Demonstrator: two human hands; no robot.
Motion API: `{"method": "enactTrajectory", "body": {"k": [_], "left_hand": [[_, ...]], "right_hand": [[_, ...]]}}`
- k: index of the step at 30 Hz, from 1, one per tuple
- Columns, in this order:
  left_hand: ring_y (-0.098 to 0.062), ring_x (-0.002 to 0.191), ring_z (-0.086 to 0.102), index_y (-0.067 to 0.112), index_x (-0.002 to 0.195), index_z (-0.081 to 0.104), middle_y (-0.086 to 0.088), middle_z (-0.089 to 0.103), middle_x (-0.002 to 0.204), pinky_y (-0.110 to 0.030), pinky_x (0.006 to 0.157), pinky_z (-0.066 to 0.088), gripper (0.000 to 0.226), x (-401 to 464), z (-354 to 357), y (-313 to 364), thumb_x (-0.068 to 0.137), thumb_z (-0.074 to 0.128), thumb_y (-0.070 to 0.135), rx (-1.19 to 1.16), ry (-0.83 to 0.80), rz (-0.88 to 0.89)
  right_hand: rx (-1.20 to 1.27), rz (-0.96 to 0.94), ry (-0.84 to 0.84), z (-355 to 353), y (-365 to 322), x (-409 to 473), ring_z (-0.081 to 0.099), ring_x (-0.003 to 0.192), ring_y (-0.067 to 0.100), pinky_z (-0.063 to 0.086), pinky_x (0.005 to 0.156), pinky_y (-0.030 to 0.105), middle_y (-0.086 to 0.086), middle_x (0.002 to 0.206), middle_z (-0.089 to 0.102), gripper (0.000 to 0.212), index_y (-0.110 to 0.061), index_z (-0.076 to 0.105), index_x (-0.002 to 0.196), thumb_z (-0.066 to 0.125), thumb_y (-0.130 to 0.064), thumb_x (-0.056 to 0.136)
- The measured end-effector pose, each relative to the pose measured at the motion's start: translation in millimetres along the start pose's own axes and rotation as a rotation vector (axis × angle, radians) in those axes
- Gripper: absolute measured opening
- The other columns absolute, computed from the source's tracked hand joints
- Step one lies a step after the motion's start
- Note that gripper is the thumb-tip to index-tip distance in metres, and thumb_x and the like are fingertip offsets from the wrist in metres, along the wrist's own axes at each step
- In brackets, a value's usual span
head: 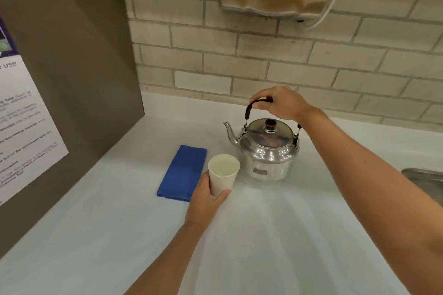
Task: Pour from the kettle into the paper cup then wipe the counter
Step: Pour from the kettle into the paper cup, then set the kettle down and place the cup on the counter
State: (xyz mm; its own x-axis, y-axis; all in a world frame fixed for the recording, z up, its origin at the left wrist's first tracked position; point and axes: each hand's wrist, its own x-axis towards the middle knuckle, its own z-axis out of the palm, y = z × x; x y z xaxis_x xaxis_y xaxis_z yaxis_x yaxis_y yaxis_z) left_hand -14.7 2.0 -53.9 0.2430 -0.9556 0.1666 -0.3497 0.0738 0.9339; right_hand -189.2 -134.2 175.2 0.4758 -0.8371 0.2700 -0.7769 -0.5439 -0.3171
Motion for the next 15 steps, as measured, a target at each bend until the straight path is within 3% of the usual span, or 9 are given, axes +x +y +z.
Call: {"method": "enactTrajectory", "body": {"k": [6,12,15], "left_hand": [[-0.001,0.104,0.052,0.030,0.125,0.042,0.015,0.053,0.114,-0.010,0.080,0.040,0.060,-1,-1,0,0.073,0.072,0.038,-0.021,-0.004,0.005],[0.014,0.104,0.048,0.031,0.124,0.042,0.023,0.050,0.111,-0.002,0.075,0.042,0.060,-1,-2,-1,0.073,0.072,0.038,-0.014,0.001,0.009],[0.009,0.102,0.050,0.031,0.124,0.043,0.021,0.052,0.111,-0.004,0.076,0.042,0.060,-1,-2,0,0.073,0.073,0.038,-0.007,0.011,0.006]], "right_hand": [[0.040,0.055,0.057,36,9,22,0.053,0.074,0.017,0.040,0.070,0.030,-0.003,0.073,0.061,0.017,-0.028,0.068,0.096,0.061,-0.038,0.085],[0.075,0.055,0.041,58,15,38,0.049,0.075,0.014,0.035,0.069,0.028,-0.015,0.063,0.048,0.017,-0.027,0.068,0.096,0.062,-0.039,0.085],[0.093,0.052,0.032,64,18,44,0.048,0.073,0.015,0.034,0.069,0.027,-0.018,0.060,0.046,0.018,-0.027,0.068,0.097,0.062,-0.039,0.085]]}}
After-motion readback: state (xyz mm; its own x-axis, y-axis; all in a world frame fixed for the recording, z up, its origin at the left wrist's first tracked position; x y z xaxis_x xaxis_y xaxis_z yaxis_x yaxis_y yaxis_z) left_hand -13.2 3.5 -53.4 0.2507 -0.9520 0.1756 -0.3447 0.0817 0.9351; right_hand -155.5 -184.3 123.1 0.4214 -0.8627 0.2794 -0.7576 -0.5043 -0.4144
